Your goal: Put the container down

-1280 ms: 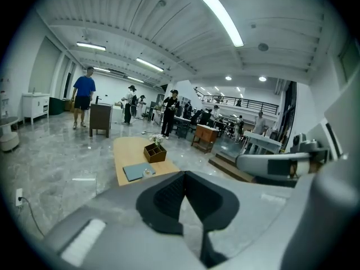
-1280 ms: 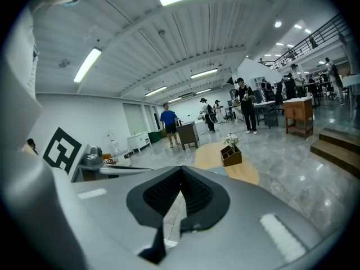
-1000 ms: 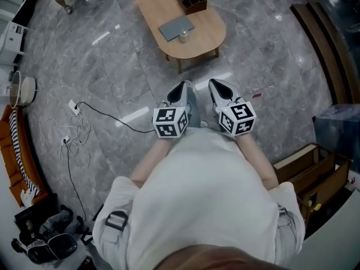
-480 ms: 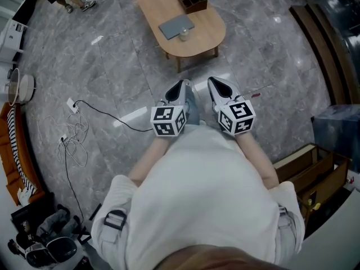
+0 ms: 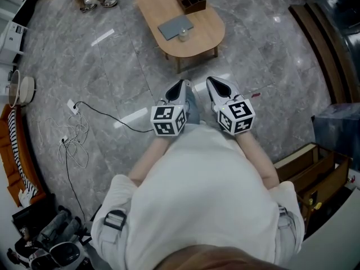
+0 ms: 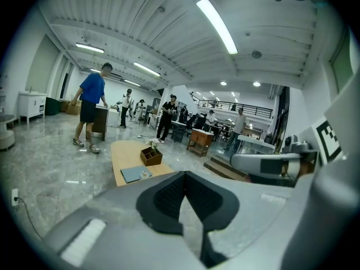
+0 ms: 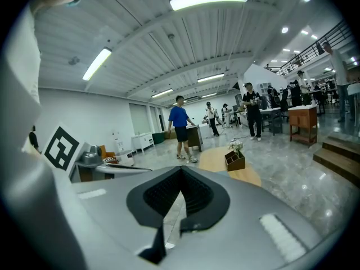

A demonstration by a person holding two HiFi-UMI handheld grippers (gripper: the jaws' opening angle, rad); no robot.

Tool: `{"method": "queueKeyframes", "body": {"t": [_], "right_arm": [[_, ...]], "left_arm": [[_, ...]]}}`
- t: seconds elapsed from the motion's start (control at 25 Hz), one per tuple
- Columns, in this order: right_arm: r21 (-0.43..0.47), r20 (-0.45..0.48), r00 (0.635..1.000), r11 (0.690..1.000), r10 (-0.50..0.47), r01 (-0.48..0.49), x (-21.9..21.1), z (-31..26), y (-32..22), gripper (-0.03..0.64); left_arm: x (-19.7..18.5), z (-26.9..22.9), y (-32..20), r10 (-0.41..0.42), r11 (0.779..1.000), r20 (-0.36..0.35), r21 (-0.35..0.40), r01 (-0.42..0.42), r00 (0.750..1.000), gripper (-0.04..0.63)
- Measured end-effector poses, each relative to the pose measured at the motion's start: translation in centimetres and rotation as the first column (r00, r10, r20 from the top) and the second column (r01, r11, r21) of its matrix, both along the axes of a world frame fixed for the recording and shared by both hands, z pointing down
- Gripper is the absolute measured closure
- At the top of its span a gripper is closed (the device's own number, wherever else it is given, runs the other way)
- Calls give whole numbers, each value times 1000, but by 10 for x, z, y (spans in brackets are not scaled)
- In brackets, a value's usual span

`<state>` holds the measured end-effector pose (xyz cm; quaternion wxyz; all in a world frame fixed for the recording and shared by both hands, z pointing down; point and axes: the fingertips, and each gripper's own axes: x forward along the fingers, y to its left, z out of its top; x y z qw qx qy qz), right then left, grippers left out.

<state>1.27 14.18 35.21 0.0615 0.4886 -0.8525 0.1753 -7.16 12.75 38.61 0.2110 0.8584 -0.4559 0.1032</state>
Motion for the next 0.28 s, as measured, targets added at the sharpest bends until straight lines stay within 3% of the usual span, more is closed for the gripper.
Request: {"method": "queueKeyframes", "body": {"t": [0.28], "right_arm": [[2, -3, 1000, 1000, 4, -4, 2, 4, -1, 620]], "left_arm": [[0, 4, 0, -6, 1000, -1, 0, 6, 1000, 594]]}}
